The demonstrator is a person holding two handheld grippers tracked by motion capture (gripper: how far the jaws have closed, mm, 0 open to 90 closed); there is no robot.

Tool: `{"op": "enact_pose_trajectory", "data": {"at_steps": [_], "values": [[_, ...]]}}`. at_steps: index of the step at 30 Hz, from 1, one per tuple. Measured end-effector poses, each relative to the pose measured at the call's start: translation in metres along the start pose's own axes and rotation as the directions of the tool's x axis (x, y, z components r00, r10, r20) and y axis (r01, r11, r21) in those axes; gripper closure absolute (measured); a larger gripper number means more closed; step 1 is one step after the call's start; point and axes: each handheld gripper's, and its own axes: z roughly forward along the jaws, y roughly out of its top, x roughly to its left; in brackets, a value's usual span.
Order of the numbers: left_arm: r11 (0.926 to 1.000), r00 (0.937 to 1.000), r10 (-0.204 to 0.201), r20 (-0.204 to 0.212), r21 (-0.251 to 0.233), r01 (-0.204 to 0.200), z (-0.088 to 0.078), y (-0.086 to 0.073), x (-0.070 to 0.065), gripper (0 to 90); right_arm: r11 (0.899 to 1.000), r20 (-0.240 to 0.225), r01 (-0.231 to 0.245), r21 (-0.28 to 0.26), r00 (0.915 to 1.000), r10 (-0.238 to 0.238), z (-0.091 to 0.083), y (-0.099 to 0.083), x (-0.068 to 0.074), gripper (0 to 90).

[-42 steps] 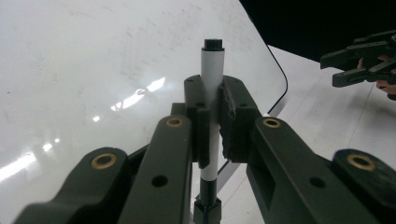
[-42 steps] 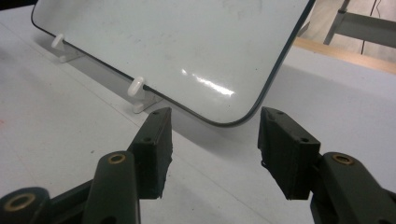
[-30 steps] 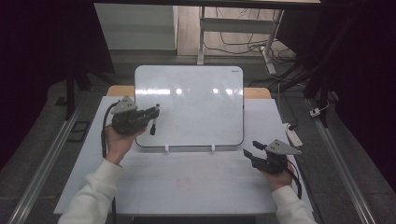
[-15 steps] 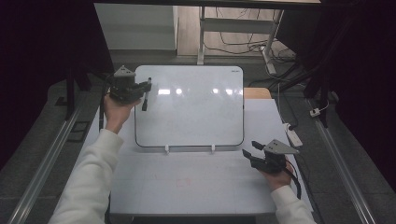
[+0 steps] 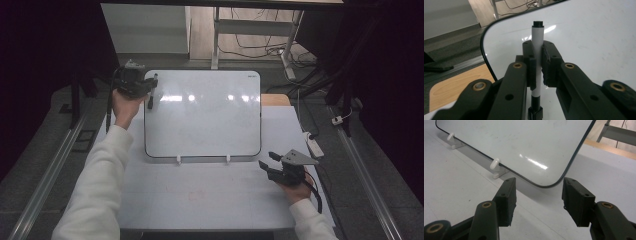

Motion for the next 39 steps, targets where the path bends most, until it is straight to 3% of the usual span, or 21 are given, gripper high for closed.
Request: {"op": "enact_pose_trajectory", "data": {"at_steps": [12, 21, 26, 31, 34, 39], "values": [[0.9986, 0.9984, 0.036, -0.043, 0.040, -0.035, 0.026, 0.007, -0.001, 81.2, 1.000, -0.005, 0.004, 0.007, 1.0000, -0.004, 0.002, -0.001, 0.001, 45.3], [0.9976, 0.9960, 0.063, -0.063, 0.030, -0.062, 0.027, 0.008, -0.003, 79.7, 1.000, -0.010, 0.007, 0.011, 0.9999, -0.007, 0.003, -0.002, 0.001, 45.2], [0.9973, 0.9950, 0.073, -0.068, 0.016, -0.072, 0.026, 0.008, -0.006, 73.8, 1.000, -0.011, 0.010, 0.012, 0.9999, -0.009, 0.003, -0.002, 0.002, 45.2], [0.9961, 0.9948, 0.086, -0.055, -0.018, -0.087, 0.018, 0.009, -0.008, 65.4, 1.000, -0.010, 0.006, 0.013, 0.9999, -0.006, 0.003, -0.002, 0.001, 45.1], [0.9937, 0.9949, 0.089, -0.046, -0.064, -0.092, 0.005, 0.007, -0.010, 57.4, 1.000, -0.011, 0.012, 0.013, 0.9999, -0.012, 0.004, -0.002, 0.001, 45.0], [0.9879, 0.9941, 0.108, -0.009, -0.111, -0.108, -0.020, -0.009, -0.017, 45.7, 1.000, -0.013, 0.019, 0.013, 0.9997, -0.019, 0.004, -0.002, -0.001, 44.6]]}}
